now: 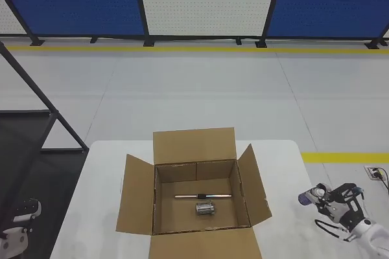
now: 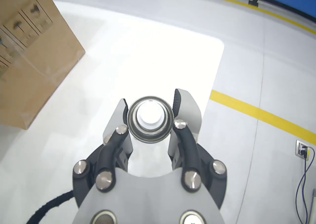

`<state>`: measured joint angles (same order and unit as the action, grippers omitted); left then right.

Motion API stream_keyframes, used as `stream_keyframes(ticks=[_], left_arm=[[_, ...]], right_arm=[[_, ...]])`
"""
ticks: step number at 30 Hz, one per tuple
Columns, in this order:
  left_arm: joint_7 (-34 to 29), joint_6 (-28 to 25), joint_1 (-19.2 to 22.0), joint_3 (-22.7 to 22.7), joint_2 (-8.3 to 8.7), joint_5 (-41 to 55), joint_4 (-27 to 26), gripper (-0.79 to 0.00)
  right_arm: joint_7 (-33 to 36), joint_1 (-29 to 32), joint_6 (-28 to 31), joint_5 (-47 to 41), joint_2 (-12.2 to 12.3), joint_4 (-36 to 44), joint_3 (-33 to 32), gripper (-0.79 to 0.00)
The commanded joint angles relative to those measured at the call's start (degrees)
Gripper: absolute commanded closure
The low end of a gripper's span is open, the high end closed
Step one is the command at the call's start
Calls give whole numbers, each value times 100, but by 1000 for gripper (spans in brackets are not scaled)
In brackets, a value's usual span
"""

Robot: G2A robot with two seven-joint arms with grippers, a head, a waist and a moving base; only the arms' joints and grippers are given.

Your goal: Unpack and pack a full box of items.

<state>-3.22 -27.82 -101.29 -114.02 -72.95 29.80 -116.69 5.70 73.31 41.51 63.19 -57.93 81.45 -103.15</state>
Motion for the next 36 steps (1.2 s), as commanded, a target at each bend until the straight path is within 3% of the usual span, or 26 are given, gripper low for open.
stream_keyframes(ticks=[1,6,9,15,20,24,29,36], left_arm=[[0,0,0,0,0,0,0,-785],[0,0,0,0,0,0,0,-785],[0,0,0,0,0,0,0,-785],[0,0,0,0,0,0,0,-785],[0,0,0,0,0,0,0,-785],[0,0,0,0,0,0,0,-785],[0,0,0,0,0,0,0,-785],[0,0,0,0,0,0,0,-785]], right_arm=[[-144,228,-9,-89,23,501,-294,0],[-468,888,183,-584,50,2246,-1014,0],[-239,1138,280,-647,68,3430,-1260,0],[571,1130,145,-608,111,5263,-872,0],[1121,197,181,-340,171,5320,451,0],[1879,-521,-329,-267,136,5262,1785,0],[2381,-1444,-836,-273,11,4625,3107,0],[2381,-1444,-836,-273,11,4625,3107,0]])
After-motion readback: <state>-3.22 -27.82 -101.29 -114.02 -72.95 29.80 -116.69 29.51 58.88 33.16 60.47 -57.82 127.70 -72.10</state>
